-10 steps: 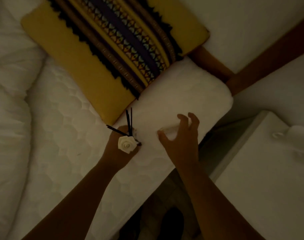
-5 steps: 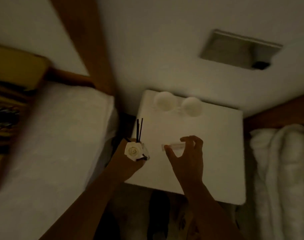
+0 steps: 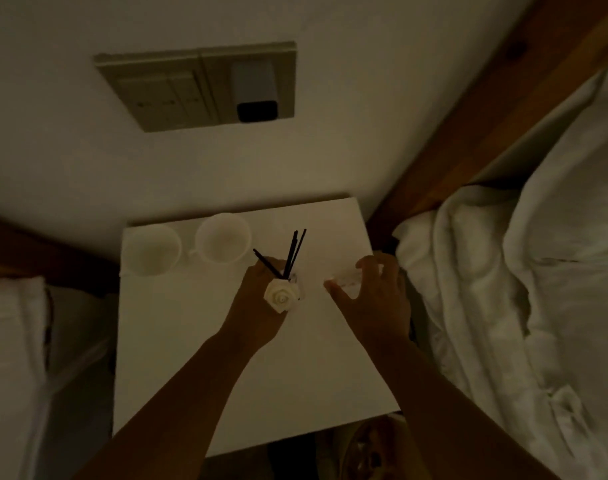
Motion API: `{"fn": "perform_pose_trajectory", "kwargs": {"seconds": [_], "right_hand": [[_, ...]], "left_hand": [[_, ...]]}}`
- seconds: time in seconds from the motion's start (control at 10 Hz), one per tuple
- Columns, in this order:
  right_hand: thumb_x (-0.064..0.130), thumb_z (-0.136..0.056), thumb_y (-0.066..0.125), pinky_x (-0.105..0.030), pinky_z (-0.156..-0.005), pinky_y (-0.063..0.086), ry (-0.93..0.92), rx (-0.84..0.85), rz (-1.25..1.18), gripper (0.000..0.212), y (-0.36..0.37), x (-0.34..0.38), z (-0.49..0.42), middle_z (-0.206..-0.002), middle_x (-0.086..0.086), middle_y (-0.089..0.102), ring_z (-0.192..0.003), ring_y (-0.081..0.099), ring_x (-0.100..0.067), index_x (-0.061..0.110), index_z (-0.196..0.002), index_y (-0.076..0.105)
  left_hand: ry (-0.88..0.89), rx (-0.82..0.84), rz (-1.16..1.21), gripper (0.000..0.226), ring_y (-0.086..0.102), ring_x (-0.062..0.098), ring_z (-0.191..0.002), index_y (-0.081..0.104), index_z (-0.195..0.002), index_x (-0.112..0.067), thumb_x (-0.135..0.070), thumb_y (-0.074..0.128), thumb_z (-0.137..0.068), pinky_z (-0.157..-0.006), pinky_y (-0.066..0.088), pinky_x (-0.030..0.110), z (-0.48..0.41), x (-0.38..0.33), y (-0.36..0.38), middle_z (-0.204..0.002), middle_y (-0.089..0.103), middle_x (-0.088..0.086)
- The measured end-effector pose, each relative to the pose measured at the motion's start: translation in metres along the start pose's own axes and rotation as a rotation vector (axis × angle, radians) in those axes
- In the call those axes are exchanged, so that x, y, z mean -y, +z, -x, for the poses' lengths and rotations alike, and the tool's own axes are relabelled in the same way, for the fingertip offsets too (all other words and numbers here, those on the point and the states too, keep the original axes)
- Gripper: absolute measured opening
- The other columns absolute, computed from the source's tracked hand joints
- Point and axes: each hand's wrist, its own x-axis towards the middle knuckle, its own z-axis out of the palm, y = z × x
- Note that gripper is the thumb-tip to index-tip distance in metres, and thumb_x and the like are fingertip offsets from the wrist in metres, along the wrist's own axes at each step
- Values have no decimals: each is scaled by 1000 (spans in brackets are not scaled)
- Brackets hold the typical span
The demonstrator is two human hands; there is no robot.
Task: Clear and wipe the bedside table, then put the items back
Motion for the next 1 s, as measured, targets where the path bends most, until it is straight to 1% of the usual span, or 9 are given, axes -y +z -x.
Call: {"fn": "perform_pose_trajectory", "kwargs": {"seconds": [0.1,0.2,0.3,0.4,0.5,0.6,0.8,0.9,1.0], "right_hand": [[72,-72,61,-41,-86,51,4,7,67,67,8,-4,-17,-130,-7,43,-114,49,-32,22,-115,47],[72,-68,65,-42,-86,50,27,-18,94,70,13,0,-35,-124,-8,46,-109,48,-31,21,-114,49],[72,-68,66,-42,-83,47,35,-11,108,69,16,5,-52,-117,-8,47,-105,46,-32,20,-111,50],[66,-75,63,-41,-81,45,4,5,132,58,18,8,-67,-114,-8,47,-103,46,-32,20,-110,50],[51,-86,61,-40,-79,45,-58,48,162,42,18,10,-81,-113,-10,52,-103,49,-32,19,-111,52],[41,-91,58,-39,-75,50,-93,103,163,34,18,12,-93,-113,-10,54,-102,54,-31,17,-115,52],[38,-91,60,-38,-72,48,-95,87,157,33,19,13,-102,-112,-10,56,-102,56,-31,17,-115,54],[38,-89,61,-40,-71,51,-84,82,120,35,19,12,-100,-113,-11,55,-101,57,-31,17,-116,51],[41,-84,67,-44,-71,57,-43,55,57,53,22,8,-93,-119,-11,50,-102,57,-31,18,-124,40]], "left_hand": [[-138,-73,-9,60,50,26,-125,48,-130,-15,-14,77,-78,-104,43,37,-22,-4,15,-137,49,13],[-88,-121,26,56,49,34,-125,50,-126,-12,-8,77,-77,-105,43,46,-40,-7,22,-134,52,16],[75,-113,151,55,57,35,-108,50,-100,-37,5,75,-76,-99,46,54,-58,-13,25,-108,60,4],[62,-152,132,48,59,26,-105,53,-103,-32,1,75,-76,-99,48,46,-67,-7,27,-107,60,-2],[-30,-217,60,51,54,30,-119,52,-121,-17,-5,75,-77,-100,47,44,-79,-2,26,-128,55,11],[79,-266,161,60,60,1,-101,49,-107,-43,3,73,-78,-89,49,19,-87,-10,26,-108,58,-8],[50,-273,218,61,40,-36,-96,38,-140,-10,10,60,-86,-79,31,-10,-101,-5,34,-110,43,-25],[42,-304,193,64,40,-33,-106,37,-139,-8,11,63,-84,-88,31,-7,-94,-11,32,-114,44,-24],[-98,-305,59,82,23,9,-145,18,-152,-7,3,65,-85,-117,18,23,-78,-7,39,-154,31,5]]}}
